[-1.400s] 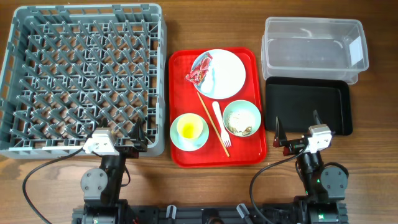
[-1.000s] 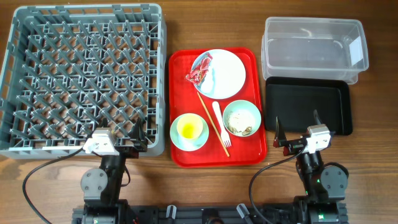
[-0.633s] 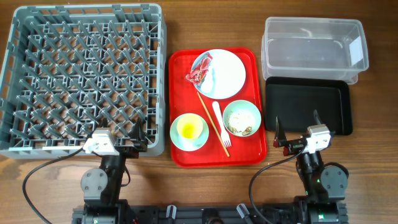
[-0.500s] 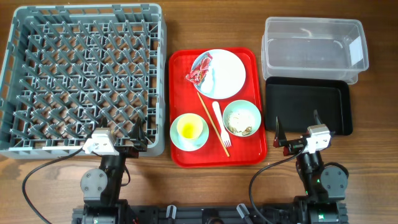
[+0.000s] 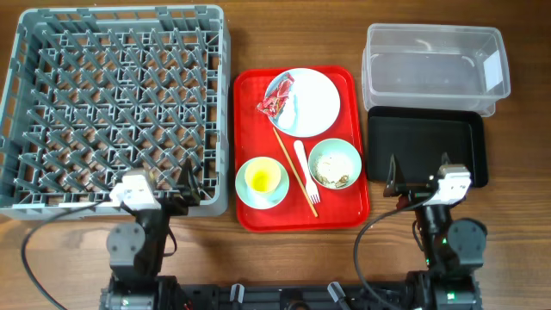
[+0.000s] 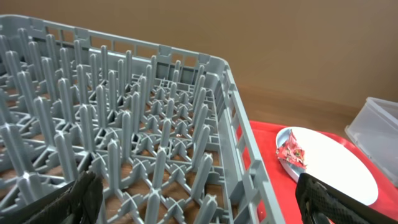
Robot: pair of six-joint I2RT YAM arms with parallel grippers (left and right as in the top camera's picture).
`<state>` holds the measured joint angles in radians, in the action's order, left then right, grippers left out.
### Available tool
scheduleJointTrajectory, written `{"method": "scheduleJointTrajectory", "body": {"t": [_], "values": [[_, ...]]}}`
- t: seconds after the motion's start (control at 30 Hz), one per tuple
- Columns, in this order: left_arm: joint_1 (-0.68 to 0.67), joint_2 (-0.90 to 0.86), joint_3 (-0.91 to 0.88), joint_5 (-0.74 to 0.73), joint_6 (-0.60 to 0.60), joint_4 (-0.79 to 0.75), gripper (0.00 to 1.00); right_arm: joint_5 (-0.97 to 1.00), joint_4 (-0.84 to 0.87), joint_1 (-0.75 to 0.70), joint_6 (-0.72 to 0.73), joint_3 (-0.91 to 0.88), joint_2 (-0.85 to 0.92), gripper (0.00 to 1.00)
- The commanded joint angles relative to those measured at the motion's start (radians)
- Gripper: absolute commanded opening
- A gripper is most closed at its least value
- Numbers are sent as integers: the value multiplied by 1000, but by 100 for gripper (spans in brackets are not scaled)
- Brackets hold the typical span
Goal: Sort waste into correct bins and load items into the dishwasher rack
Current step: 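Raise both arms from rest toward the table items, then reach the right gripper to the white plate and grasp the tissue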
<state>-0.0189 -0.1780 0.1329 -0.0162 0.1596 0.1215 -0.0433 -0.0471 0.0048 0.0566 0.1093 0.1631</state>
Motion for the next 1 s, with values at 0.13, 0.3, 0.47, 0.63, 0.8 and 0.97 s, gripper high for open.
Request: {"method": "scheduleJointTrajectory", "body": {"t": [0.13,0.3,0.47,0.63,0.8,0.97], "values": [[-3,-428,345,32,6,133,100,-13,-111,-4,65,314,391,100],[-3,-689,606,4,6,362,100,-77,-229,-4,22,541,662,100],[-3,-872,792,-99,5,562,100,-127,-532,-4,-71,797,881,100],[-3,-884,803,-99,6,560,100,-246,-652,-4,-79,904,941,100],[-3,-885,802,-99,6,573,100,-279,-604,-4,-39,904,941,100],[-3,-884,803,-99,42,571,100,-269,-554,7,78,904,963,100]]}}
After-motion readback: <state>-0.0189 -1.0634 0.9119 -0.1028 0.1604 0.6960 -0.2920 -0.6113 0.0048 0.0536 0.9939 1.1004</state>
